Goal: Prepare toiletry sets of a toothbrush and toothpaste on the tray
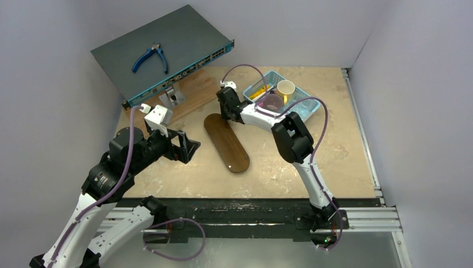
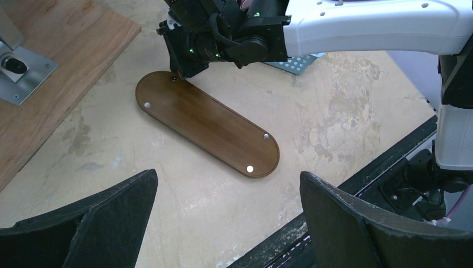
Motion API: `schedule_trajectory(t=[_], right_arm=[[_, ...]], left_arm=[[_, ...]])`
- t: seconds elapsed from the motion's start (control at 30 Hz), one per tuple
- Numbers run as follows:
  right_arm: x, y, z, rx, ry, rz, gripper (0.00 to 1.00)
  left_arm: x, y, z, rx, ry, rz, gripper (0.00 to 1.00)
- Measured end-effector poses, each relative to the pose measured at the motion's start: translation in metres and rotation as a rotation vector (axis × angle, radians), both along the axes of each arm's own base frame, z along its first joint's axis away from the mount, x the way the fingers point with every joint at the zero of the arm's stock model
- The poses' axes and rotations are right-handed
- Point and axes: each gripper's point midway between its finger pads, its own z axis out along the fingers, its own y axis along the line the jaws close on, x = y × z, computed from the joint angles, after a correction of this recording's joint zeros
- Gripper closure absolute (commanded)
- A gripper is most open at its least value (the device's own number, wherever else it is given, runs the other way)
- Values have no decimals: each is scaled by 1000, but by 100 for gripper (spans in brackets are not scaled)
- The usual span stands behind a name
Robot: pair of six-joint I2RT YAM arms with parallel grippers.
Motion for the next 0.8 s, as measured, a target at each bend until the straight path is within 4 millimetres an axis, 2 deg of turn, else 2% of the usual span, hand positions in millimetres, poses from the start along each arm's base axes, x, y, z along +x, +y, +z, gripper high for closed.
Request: schedule_trajectory(t=[0.53,0.8], right_arm=[[-38,25,-1,58,30,270,100],[-67,49,17,62,-14,445,100]], left_arm=[[0,0,0,0,0,0,2],[0,0,0,0,0,0,2]])
